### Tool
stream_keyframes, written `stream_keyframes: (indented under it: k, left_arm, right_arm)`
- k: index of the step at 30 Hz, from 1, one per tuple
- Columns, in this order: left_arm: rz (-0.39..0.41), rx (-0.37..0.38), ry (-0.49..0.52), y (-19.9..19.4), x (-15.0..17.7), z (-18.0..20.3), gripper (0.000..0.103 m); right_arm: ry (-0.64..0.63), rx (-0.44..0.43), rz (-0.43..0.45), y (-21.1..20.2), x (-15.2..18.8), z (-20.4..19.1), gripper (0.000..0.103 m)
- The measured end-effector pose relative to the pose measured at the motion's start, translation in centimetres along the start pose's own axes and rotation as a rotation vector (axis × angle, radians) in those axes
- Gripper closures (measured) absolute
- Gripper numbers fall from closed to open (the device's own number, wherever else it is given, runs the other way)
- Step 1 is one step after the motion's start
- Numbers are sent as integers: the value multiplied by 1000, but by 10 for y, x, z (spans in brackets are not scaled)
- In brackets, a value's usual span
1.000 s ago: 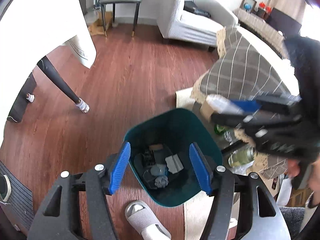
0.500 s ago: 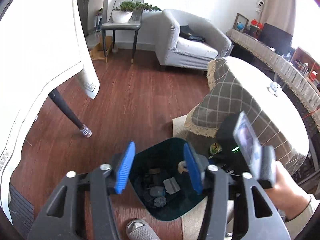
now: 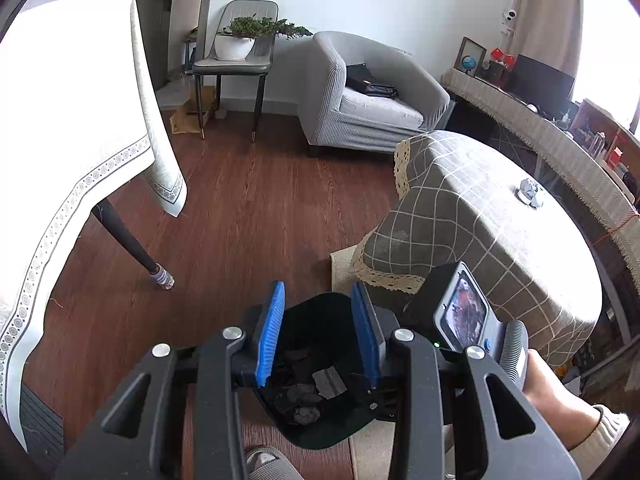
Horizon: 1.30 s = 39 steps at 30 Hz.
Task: Collect trash
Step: 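Open the right tool to drop the cardboard ring into the bin, then raise both tools from the bin and move them over the table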
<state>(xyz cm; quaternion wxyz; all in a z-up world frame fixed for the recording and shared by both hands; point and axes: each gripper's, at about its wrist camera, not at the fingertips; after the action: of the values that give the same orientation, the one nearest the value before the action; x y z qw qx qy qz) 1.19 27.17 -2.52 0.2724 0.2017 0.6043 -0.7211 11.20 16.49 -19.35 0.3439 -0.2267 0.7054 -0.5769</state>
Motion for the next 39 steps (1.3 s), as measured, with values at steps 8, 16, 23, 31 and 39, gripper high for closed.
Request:
stream_keyframes:
  k: [8, 16, 23, 31, 39]
  left_arm:
    - [44, -13, -2, -16, -12, 15, 66]
    - [93, 2, 25, -32, -24, 45, 66]
    - [129, 13, 30, -37, -32, 65, 66]
    - [140, 30, 40, -31, -45, 89, 66]
    - [133, 46, 71, -13, -61, 123, 64]
  right_arm:
    - [-25, -9, 92, -38, 8, -3, 44]
    - [-36, -28, 186, -82, 18, 0, 44]
    - [-28, -18, 291, -128, 31, 11, 44]
    - [28, -4, 433, -180, 48, 46, 44]
    - [83, 13, 469, -198, 59, 90, 44]
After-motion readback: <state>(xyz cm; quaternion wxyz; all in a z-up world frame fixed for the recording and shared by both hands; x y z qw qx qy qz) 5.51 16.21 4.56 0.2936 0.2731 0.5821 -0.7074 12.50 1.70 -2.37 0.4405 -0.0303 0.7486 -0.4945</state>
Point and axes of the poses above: each gripper's, at about its wrist camera, not at the fingertips, and y roughly the way its jaws point, z to its right, x to its underside, and after that the axes turned 6 degrees about -z, right-handed
